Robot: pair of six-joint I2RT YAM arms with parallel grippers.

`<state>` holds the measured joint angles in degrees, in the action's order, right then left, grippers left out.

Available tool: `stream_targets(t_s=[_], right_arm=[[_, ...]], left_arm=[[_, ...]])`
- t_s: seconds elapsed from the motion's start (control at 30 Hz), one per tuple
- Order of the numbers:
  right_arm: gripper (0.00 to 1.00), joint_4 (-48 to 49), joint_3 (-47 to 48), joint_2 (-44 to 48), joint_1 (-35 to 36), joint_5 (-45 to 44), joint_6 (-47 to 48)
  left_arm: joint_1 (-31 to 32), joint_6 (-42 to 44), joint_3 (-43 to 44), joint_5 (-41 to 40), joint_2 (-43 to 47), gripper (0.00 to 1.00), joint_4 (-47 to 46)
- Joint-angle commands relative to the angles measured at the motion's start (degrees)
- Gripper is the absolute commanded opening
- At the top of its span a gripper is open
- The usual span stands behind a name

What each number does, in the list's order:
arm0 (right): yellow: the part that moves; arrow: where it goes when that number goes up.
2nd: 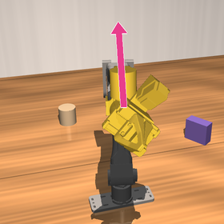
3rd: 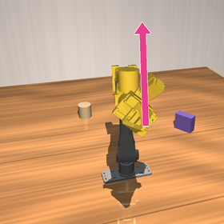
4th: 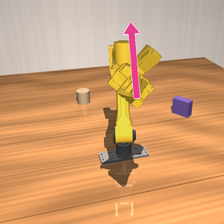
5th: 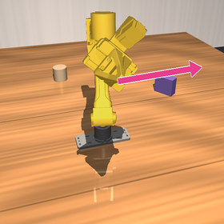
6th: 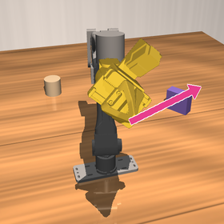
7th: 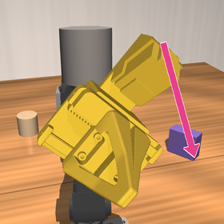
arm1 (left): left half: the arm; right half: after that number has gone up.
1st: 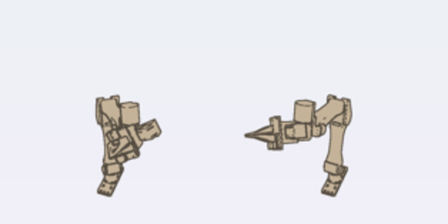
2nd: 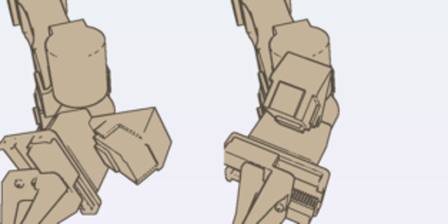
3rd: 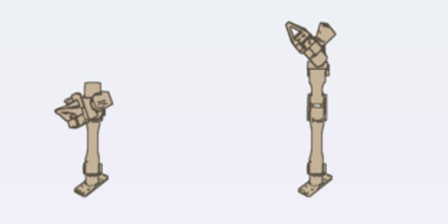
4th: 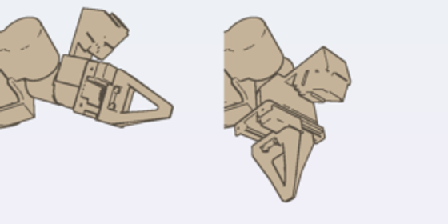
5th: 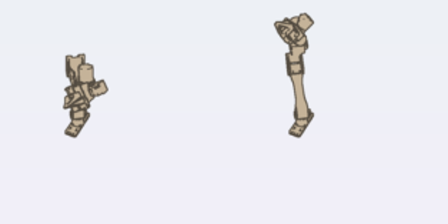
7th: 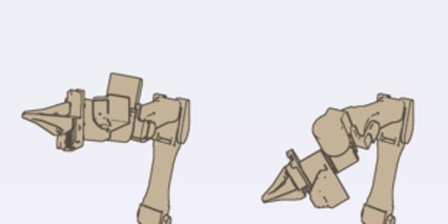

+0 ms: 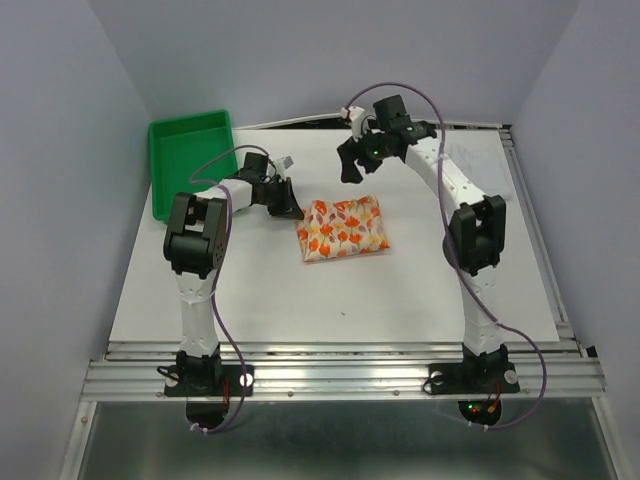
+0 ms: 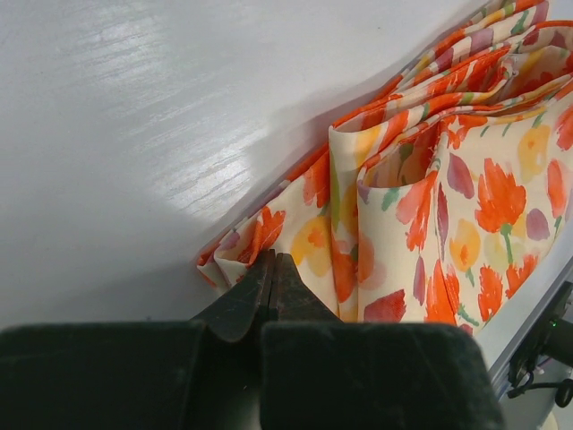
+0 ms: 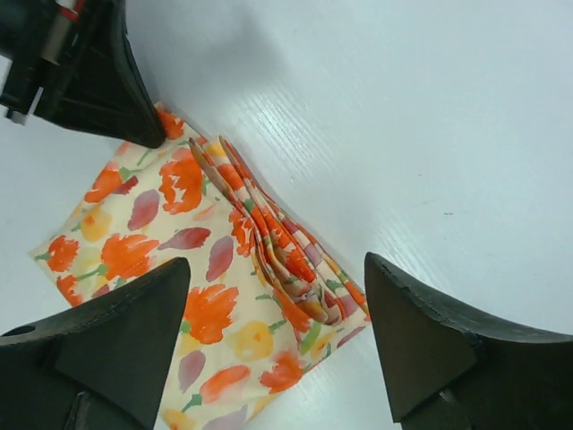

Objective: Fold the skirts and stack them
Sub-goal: Fold the skirt

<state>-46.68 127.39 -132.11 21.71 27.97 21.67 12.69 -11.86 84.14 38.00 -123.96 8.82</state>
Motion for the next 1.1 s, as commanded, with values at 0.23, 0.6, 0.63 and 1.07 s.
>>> stream_targets(t_s=[0.23,0.6,0.63,1.07], right_arm=[[0.58,4.8,-24.7,15.7,-5.5,9.5,-14.7],[0.62,15.3,-32.3,12.2,-8.6,7.6,-21.5],[0.60,16.6,-32.5,11.9,-8.6,7.6,-21.5],[0.06,22.9,-27.8,7.2,-8.6,7.9,-28.3]], left_arm=[[0.1,2.1,-1.0,-6.2,-3.6,0.00,3.0],[0.1,2.1,-1.9,-6.1,-3.4,0.00,2.3],[0.1,2.2,-1.9,-6.0,-3.4,0.00,2.3],[0.1,2.8,-1.2,-6.3,-3.9,0.00,2.4]])
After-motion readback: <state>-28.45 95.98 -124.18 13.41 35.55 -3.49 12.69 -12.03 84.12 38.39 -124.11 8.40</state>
